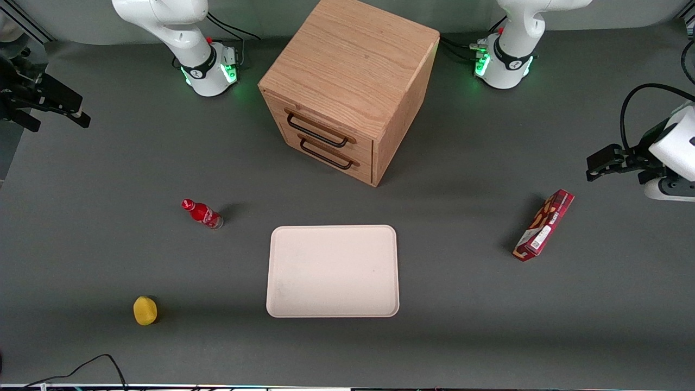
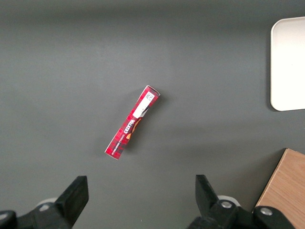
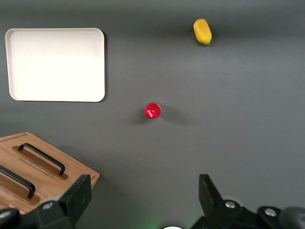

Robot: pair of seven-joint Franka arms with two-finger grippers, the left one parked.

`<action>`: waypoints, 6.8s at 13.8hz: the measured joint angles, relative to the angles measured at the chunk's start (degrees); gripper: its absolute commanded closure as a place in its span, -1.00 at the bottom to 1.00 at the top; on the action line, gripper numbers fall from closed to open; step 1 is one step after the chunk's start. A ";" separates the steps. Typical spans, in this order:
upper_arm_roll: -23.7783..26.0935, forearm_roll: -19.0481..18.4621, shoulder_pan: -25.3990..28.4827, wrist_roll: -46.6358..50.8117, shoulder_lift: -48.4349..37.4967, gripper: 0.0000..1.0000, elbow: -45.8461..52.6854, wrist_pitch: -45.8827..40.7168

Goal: Open upper drawer

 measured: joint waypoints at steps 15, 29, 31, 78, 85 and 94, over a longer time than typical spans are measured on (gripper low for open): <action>9.97 0.93 1.39 -0.09 2.01 -1.00 -1.58 0.01; 26.31 2.90 2.44 -20.69 7.55 -1.00 -12.05 15.59; 28.42 2.90 2.51 -23.44 7.60 -1.00 -15.40 19.11; 34.61 3.43 3.42 -25.50 13.08 -1.00 -28.45 38.14; 34.87 3.42 3.66 -25.05 13.15 -1.00 -28.55 38.12; 34.72 3.37 3.60 -24.25 13.98 -1.00 -30.05 39.72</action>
